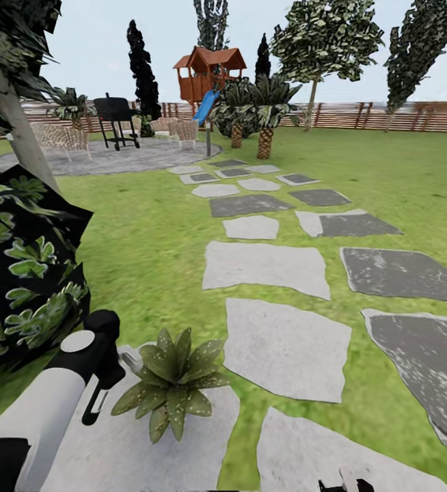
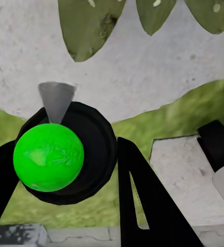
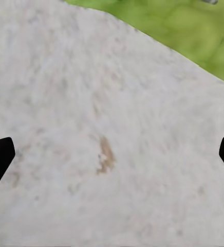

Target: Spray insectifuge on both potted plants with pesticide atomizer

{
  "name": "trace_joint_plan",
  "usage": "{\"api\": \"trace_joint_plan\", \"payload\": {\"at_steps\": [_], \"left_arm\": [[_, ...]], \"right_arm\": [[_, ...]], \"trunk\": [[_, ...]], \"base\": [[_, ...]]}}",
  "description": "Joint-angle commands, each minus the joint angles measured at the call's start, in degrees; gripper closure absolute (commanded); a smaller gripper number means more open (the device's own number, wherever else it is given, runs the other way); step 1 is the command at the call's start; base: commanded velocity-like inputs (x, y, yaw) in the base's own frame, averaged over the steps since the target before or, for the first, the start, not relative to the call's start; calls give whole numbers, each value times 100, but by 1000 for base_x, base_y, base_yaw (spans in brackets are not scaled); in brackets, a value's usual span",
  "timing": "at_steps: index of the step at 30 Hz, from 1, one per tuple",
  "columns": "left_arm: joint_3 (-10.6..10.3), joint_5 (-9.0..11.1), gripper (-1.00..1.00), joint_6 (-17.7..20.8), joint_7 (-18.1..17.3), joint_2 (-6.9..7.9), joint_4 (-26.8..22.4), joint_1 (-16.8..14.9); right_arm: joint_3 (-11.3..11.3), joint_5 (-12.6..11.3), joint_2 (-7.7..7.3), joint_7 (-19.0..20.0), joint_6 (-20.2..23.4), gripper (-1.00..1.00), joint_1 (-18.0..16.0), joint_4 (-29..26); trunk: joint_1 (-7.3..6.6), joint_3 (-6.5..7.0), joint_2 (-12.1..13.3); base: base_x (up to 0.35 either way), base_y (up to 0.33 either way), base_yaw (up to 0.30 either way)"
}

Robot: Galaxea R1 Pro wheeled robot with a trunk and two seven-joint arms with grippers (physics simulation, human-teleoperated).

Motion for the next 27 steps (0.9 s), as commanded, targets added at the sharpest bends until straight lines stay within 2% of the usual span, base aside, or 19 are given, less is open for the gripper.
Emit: {"api": "trace_joint_plan", "payload": {"at_steps": [1, 10, 21, 27], "left_arm": [[-23, -42, 100, 60, -57, 1, -5, -11], [-19, -38, 100, 60, -59, -1, -12, -20], [-23, -34, 100, 60, -60, -1, -13, -23], [-17, -41, 100, 60, -65, -9, -7, -106]], "right_arm": [[51, -56, 0, -10, -13, -100, -1, 0], [51, -56, 0, -9, -13, -100, -1, 0], [59, -56, 0, -6, -13, -100, -1, 0], [56, -56, 0, -7, -13, -100, -1, 0]], "trunk": [[-1, -5, -2], [-1, -5, -2], [-1, -5, -2], [-1, -5, -2]], "base": [[45, -274, 54], [55, -274, 19], [-178, -245, 263], [71, -270, 63]]}}
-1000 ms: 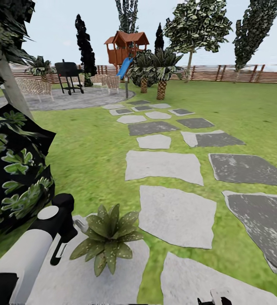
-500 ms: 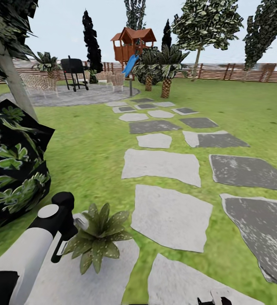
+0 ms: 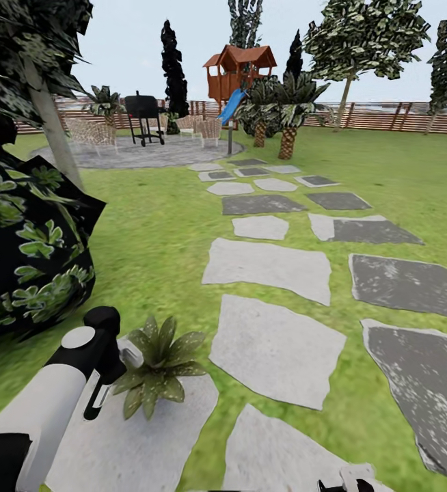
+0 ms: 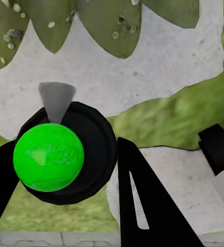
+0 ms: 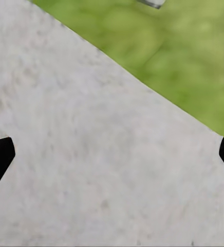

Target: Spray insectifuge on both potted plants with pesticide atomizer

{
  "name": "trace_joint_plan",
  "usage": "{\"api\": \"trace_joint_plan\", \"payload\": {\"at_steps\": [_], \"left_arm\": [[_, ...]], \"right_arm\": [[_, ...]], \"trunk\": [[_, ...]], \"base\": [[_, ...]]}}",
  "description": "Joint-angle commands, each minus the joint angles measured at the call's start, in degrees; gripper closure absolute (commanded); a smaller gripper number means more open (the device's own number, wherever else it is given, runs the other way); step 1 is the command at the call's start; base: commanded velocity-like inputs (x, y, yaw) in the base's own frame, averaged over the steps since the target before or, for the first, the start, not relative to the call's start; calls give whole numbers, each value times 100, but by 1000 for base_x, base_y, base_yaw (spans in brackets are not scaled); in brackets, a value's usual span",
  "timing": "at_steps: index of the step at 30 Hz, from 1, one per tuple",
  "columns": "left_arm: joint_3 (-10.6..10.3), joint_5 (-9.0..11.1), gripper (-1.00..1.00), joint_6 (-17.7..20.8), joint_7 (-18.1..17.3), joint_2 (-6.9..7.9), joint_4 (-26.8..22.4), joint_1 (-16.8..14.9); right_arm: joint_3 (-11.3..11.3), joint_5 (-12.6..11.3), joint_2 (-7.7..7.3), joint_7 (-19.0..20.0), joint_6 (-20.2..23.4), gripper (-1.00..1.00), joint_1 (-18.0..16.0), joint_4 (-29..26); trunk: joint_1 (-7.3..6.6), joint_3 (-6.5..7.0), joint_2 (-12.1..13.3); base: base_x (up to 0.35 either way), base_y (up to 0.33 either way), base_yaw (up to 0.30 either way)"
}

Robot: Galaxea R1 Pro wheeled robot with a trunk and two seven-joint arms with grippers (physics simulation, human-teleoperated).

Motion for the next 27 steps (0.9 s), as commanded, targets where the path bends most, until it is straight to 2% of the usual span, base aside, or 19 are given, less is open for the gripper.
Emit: {"api": "trace_joint_plan", "payload": {"at_steps": [1, 8, 15, 22, 27], "left_arm": [[-19, -43, 100, 60, -57, 4, -5, -6], [-18, -35, 100, 65, -57, 18, 5, -1], [-10, -35, 100, 69, -57, 29, 5, 1], [-3, -23, 100, 69, -57, 23, 5, 25], [54, 46, 100, 49, -67, 26, 5, 70]], "right_arm": [[49, -56, 0, -10, -13, -100, -2, 1], [51, -56, 0, -7, -13, -100, -2, 1], [54, -56, 0, -11, -13, -100, -2, 1], [54, -56, 0, -10, -13, -100, -2, 1], [54, -56, 0, -3, -13, -100, -2, 1]], "trunk": [[0, -5, -2], [0, -5, -2], [0, -5, -2], [0, -5, -2], [0, 6, -2]], "base": [[150, -274, 4], [-14, -85, 0], [-276, -143, 0], [-327, -14, 0], [-337, 0, -159]]}}
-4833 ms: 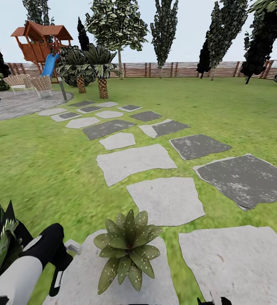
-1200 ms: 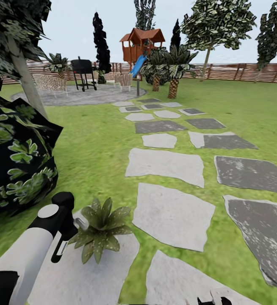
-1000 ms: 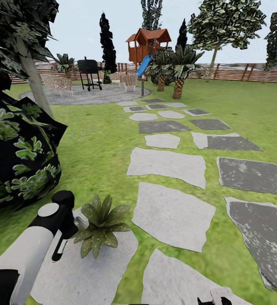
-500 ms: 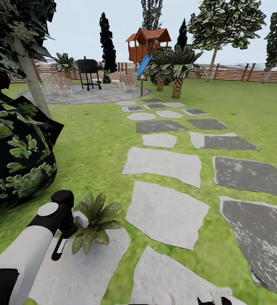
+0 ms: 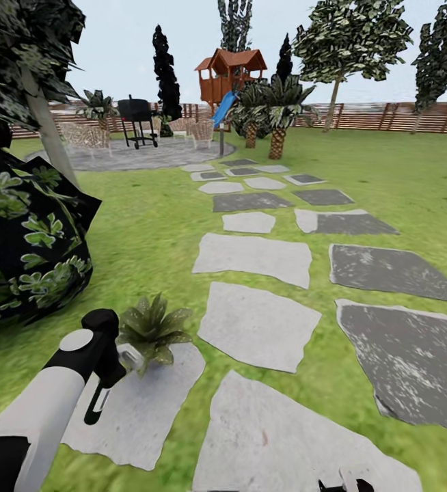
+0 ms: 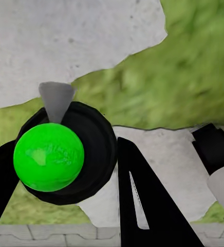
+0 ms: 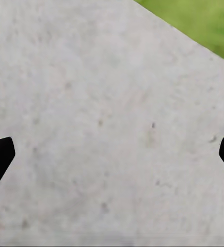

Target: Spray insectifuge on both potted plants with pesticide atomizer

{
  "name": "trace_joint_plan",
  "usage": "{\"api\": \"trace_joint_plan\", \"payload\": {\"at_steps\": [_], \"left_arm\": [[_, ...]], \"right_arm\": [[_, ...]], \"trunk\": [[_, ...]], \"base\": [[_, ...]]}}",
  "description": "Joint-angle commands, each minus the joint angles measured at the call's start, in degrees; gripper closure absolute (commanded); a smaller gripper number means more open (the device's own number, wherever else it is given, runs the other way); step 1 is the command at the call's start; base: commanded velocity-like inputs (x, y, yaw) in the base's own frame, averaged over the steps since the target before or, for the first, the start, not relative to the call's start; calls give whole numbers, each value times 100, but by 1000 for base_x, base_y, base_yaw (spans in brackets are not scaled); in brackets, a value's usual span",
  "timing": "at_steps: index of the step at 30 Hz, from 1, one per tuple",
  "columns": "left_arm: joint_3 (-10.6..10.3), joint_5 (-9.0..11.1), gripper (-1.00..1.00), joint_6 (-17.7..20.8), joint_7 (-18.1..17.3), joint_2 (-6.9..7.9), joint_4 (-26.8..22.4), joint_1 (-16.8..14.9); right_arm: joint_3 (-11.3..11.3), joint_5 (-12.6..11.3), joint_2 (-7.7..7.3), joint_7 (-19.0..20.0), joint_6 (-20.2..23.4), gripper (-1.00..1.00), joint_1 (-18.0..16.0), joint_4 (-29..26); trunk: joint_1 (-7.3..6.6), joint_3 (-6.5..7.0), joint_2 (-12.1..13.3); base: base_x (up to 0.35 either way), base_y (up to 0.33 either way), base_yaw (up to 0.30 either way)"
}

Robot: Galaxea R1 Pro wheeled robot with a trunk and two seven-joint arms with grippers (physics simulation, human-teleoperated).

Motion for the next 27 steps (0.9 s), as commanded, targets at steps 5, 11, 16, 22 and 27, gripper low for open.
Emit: {"api": "trace_joint_plan", "payload": {"at_steps": [5, 11, 16, 22, 27], "left_arm": [[-8, 491, 100, -27, 6, -69, -5, 21], [-15, 1859, 100, -873, 821, -464, -3, 460], [-7, 3501, 100, -2293, 2014, -518, 41, 1078], [-2, 4354, 100, -4500, 3520, -517, 1035, 1554], [-2, 4428, 100, -5827, 3872, -508, 1945, 1582]], "right_arm": [[63, -55, 6, -10, -16, -100, -3, 4], [76, -55, 9, -10, -12, -100, -3, 4], [77, -55, 9, -1, -8, -100, -3, 4], [70, -51, 5, 36, -4, -100, -3, -2], [69, 589, -170, 62, 14, -100, -3, -869]], "trunk": [[-5, 11, -2], [-5, 13, -2], [-5, 13, -2], [-5, 13, -2], [-5, 13, -2]], "base": [[-337, 0, -235], [-337, 0, -250], [-239, 0, -260], [-18, 0, -173], [-1, 0, -10]]}}
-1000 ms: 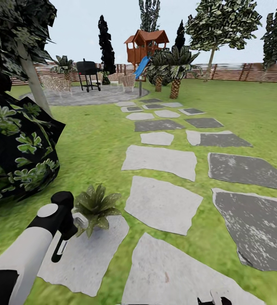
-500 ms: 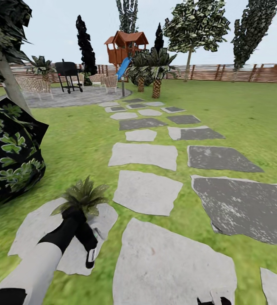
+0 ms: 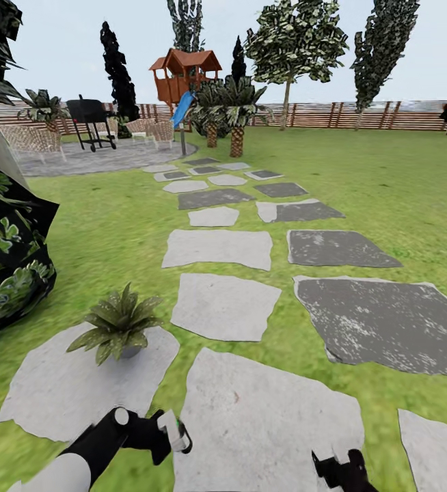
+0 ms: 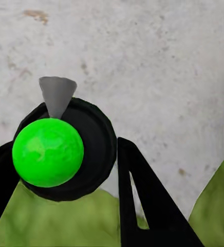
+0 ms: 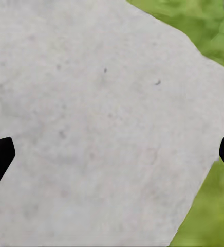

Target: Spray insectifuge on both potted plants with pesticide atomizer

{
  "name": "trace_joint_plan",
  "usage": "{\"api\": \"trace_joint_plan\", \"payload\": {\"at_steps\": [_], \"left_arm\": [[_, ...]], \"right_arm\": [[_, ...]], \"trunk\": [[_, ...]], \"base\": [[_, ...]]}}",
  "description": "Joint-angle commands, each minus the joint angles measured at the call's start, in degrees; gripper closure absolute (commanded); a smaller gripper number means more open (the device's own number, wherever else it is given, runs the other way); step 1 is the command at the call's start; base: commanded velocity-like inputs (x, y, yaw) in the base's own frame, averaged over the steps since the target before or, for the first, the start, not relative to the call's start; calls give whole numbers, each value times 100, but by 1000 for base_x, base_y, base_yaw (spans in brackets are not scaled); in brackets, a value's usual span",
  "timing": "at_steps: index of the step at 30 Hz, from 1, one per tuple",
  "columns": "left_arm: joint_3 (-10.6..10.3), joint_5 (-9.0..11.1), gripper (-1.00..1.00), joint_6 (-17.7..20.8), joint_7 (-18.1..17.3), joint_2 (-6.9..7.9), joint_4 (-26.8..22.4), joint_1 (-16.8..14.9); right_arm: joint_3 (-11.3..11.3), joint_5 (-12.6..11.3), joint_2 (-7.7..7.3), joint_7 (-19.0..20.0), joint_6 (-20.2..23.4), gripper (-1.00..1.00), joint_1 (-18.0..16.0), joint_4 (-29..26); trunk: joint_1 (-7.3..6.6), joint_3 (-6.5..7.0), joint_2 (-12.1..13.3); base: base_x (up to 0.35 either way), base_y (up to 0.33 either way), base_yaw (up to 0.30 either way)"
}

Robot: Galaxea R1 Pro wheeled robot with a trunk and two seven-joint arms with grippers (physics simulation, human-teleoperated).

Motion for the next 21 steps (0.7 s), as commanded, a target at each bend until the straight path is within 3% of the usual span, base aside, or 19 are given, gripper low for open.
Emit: {"api": "trace_joint_plan", "payload": {"at_steps": [1, 3, 5, 7, 9, 11, 13, 14, 15, 18, 19, 21], "left_arm": [[-15, -42, 100, -118, 1, -2, 61, 1], [-41, -43, 100, -199, -4, -4, 199, 4], [-52, -43, 100, -223, -12, 7, 233, 4], [-76, -44, 100, -231, -31, 19, 245, 5], [-95, -62, 100, -226, -104, 20, 252, 6], [-115, -98, 100, -206, -363, 23, 257, 6], [-112, -108, 100, -180, -619, 41, 254, 0], [-119, -311, 100, -129, -1056, 29, 227, -2], [-117, -472, 100, -113, -1100, 23, 218, -3], [-116, -604, 100, -99, -1121, 11, 215, -3], [-121, -617, 100, -98, -1122, 10, 209, -3], [-118, -632, 100, -97, -1122, 7, 201, -3]], "right_arm": [[37, 200, -57, 8, -9, -100, -2, -176], [34, 836, -133, 574, 4, -100, -2, -651], [30, 1139, -157, 1414, 10, -100, -13, -950], [32, 1267, -165, 2163, 10, -100, -118, -1099], [35, 1493, -167, 2717, 8, -100, -285, -1195], [27, 2084, -169, 3693, 7, -100, -450, -1387], [22, 2367, -159, 4268, 7, -100, -492, -1606], [20, 2474, -114, 4567, 7, -100, -510, -1797], [22, 2484, -95, 4590, 11, -100, -511, -1815], [34, 2489, 1, 4620, 13, -100, -512, -1907], [35, 2490, 48, 4623, 14, 100, -512, -1925], [37, 2490, 123, 4628, 15, 100, -512, -1945]], "trunk": [[-1, -5, -2], [-1, -5, -2], [-1, -5, -2], [-1, -5, -2], [-1, -5, -2], [-1, -5, -2], [-1, -5, -2], [-1, -5, -2], [-1, -5, -2], [-1, -5, -2], [-1, -5, -2], [-1, -5, -2]], "base": [[0, 0, -1], [0, 0, 0], [0, 0, 0], [0, 0, 0], [0, 0, 0], [0, 0, 0], [0, 0, 0], [0, 0, 0], [0, 0, 0], [0, 0, 0], [0, 0, 0], [0, 0, 0]]}}
